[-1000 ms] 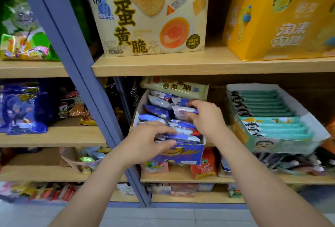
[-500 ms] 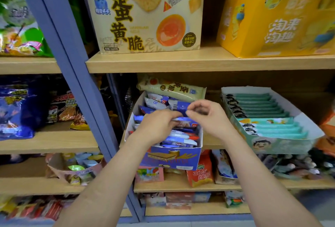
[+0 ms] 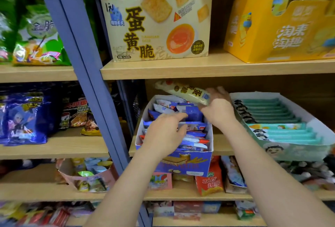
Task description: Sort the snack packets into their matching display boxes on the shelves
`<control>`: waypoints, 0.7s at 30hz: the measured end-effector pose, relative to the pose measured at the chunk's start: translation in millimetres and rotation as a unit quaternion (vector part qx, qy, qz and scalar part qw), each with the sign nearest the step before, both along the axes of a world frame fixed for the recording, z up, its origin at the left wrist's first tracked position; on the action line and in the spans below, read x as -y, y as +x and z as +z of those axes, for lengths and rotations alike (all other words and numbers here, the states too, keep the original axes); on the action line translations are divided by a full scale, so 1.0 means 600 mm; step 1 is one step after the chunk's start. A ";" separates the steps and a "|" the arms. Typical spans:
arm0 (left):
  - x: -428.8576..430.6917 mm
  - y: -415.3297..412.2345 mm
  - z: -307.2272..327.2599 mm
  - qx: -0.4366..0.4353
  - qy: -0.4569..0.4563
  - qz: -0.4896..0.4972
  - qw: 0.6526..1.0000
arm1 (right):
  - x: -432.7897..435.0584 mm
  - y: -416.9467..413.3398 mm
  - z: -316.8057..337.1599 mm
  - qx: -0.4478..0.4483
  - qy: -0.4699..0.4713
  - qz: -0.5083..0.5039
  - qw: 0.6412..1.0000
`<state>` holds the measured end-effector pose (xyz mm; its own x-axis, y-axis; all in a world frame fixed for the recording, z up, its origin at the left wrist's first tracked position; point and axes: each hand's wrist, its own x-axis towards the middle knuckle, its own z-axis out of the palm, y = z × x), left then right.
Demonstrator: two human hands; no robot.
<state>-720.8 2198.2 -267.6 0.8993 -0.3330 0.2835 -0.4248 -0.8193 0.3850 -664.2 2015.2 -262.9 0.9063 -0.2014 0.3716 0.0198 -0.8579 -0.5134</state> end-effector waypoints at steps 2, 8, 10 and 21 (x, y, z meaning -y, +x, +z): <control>-0.027 -0.043 0.000 -0.015 0.023 -0.036 0.999 | 0.009 -0.034 0.003 0.028 0.077 0.004 0.997; -0.055 -0.076 -0.055 0.032 0.202 -0.010 0.979 | 0.018 -0.135 -0.004 -0.041 0.238 0.010 0.970; -0.046 -0.061 -0.059 0.061 0.194 0.011 0.979 | 0.022 -0.160 -0.014 -0.058 0.272 0.004 0.960; 0.002 0.004 -0.020 -0.034 0.211 0.077 0.974 | 0.039 -0.269 0.029 -0.169 0.312 -0.066 0.933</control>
